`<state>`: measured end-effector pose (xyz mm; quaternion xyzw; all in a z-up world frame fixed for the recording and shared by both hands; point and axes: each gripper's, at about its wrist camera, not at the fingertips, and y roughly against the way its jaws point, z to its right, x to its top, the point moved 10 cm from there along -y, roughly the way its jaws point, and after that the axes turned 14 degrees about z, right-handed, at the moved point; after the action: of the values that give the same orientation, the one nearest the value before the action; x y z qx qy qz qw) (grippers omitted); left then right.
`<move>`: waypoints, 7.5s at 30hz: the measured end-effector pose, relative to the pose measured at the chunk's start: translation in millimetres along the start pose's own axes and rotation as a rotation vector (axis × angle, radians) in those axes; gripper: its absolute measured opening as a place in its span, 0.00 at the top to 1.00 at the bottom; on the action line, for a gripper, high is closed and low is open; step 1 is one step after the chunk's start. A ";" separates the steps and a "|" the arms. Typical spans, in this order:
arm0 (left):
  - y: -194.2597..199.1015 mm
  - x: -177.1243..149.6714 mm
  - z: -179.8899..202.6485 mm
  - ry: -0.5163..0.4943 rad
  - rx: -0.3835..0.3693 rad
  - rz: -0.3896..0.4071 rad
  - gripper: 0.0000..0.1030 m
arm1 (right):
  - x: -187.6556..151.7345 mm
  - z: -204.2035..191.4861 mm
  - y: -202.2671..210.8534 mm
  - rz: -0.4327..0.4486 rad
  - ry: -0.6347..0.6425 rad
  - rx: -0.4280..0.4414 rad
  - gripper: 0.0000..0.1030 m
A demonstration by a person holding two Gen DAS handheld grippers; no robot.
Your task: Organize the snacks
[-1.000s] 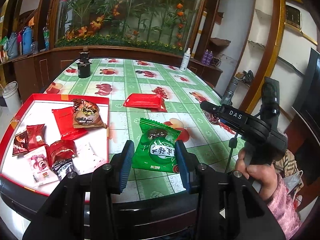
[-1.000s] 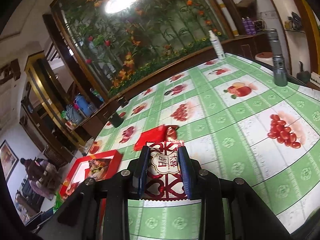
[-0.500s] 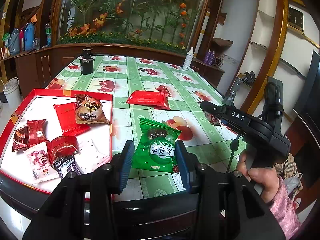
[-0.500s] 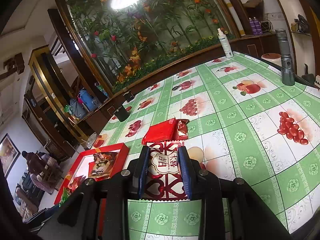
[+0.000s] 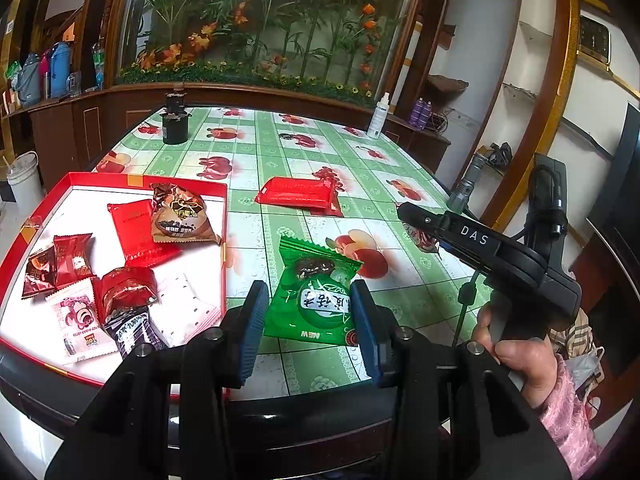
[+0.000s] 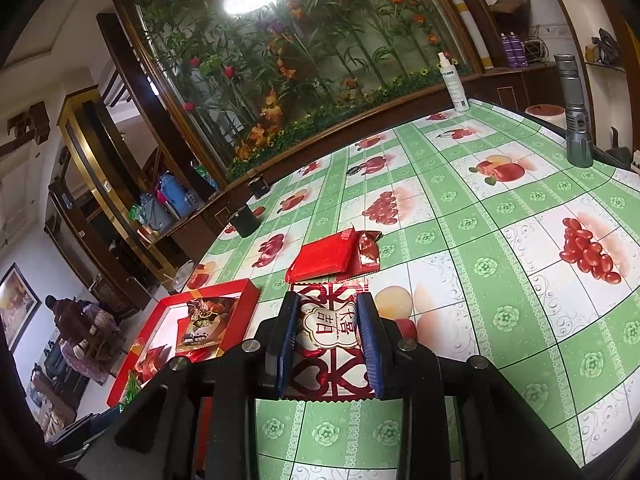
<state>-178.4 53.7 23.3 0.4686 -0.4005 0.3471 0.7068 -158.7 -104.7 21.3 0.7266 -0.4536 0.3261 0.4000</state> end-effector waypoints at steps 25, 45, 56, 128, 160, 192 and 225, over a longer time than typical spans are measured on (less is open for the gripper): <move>18.4 24.6 -53.6 0.087 0.068 0.066 0.61 | -21.3 -130.8 -16.1 -0.063 0.145 0.190 0.71; 20.7 36.1 -149.0 0.152 0.235 0.100 0.61 | -75.2 -228.8 -66.9 -0.194 0.157 0.281 0.71; 8.0 30.4 -185.5 0.142 0.311 0.068 0.61 | -105.5 -259.2 -102.8 -0.266 0.201 0.230 0.71; -61.2 -13.8 26.1 -0.303 0.138 -0.111 0.20 | 96.4 105.7 -65.0 0.031 -0.153 -0.120 0.38; -98.3 11.2 -73.8 -0.154 0.389 -0.157 0.20 | 22.3 30.3 -152.5 -0.243 0.096 0.071 0.39; -89.2 -5.1 -68.7 -0.129 0.336 -0.186 0.20 | -46.5 -26.2 -156.8 -0.502 0.455 0.302 0.72; -148.5 -16.1 -17.5 -0.030 0.267 -0.290 0.20 | -22.9 37.3 -165.2 -0.398 0.443 0.071 0.73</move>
<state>-52.7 20.9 -52.3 0.6161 -0.2897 0.2849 0.6748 -11.2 -83.9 -62.5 0.7260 -0.1923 0.4076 0.5195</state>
